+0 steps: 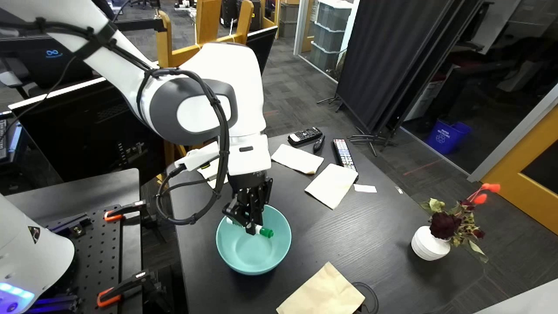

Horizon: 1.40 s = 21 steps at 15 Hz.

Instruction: Put the green marker in the bowl

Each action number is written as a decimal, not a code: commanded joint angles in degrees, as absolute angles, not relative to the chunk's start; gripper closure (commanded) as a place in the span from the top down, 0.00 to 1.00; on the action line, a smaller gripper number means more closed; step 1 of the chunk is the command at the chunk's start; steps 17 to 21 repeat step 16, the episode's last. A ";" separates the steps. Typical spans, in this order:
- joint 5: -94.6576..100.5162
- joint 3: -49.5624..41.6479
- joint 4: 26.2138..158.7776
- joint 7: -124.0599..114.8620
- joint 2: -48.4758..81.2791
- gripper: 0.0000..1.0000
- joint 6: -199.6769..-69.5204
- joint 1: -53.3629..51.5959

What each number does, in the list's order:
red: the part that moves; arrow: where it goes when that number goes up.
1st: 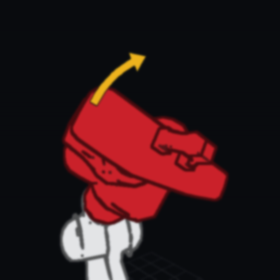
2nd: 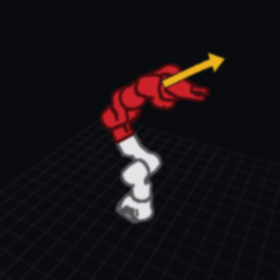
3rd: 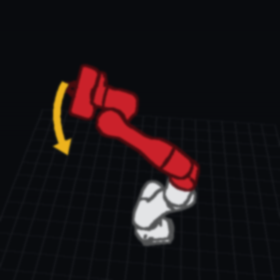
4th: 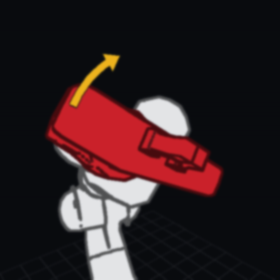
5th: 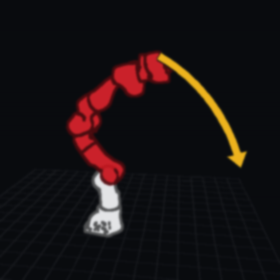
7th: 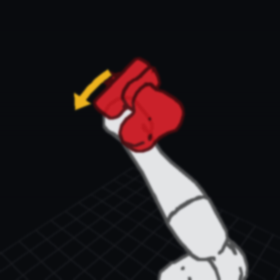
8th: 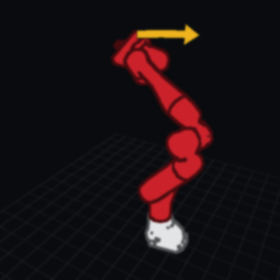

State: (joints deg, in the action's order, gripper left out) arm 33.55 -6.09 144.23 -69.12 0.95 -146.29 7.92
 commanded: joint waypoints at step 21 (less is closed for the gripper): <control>33.44 -6.55 143.15 -69.00 1.96 1.00 -146.21 6.09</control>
